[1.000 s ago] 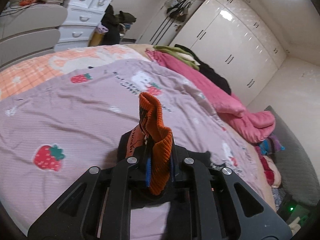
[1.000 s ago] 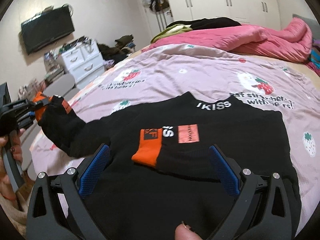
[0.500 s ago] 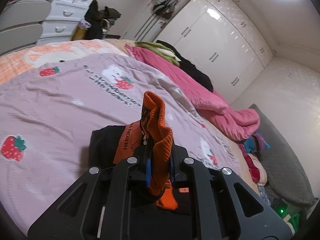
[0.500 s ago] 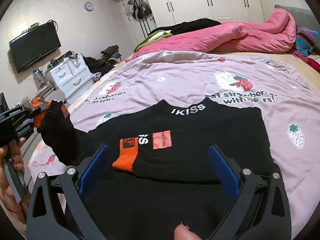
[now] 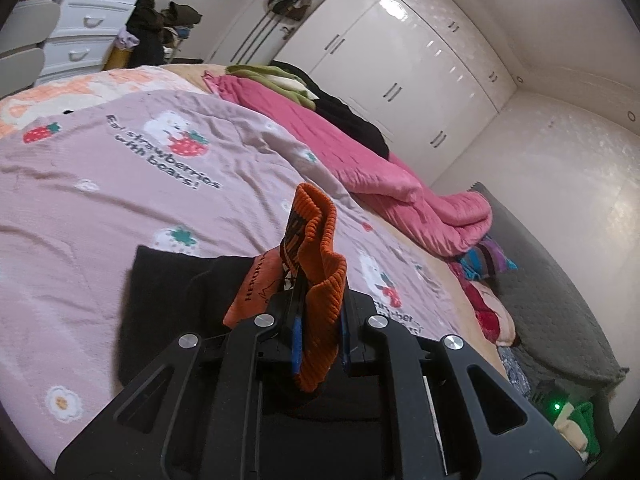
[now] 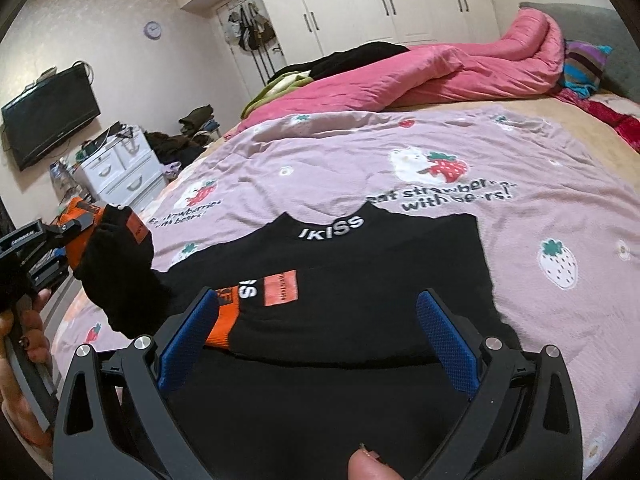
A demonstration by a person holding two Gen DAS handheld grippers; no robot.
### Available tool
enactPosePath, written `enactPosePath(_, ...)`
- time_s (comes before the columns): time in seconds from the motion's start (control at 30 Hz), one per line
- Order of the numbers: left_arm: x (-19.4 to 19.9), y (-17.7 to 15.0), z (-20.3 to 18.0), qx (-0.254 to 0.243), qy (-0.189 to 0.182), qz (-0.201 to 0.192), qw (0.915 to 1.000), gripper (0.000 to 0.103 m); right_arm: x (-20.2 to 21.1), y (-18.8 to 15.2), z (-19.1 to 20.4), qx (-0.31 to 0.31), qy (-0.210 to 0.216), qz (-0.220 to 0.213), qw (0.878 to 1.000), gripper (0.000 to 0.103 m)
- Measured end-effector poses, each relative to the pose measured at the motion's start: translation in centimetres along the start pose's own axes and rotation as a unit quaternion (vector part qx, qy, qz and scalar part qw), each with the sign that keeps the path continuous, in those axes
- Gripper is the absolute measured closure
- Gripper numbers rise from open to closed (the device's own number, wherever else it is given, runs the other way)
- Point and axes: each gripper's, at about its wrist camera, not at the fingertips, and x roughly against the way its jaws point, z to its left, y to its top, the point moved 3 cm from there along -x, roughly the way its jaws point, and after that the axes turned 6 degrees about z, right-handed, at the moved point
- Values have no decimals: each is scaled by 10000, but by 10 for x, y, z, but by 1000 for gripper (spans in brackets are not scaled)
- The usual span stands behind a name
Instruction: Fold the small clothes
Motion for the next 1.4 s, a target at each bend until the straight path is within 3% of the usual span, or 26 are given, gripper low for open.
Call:
enactPosePath(0.37, -28, -18, -35, -275, -267, 288, 9989, 97, 12, -1, -34, -332, -203, -100, 9992, 4)
enactPosePath(0.57, -54, -35, -49, -421, -404, 641, 9962, 97, 17, -1, -50, -523, -230, -139, 9983, 4)
enactPosePath(1.13, -131, -99, -73, -893, -444, 1985, 9750, 96, 14, -8, -90, -912, -493, -24, 9946, 4)
enactPosePath(1.33, -139, -109, -73, -902, -509, 2266, 9685, 84, 11, -11, -97, -999, -505, 75, 9937, 4)
enactPosePath(1.4, -136, -105, -72, -920, -524, 2218, 9693, 70, 8, -13, -96, -976, -467, 151, 9940, 4)
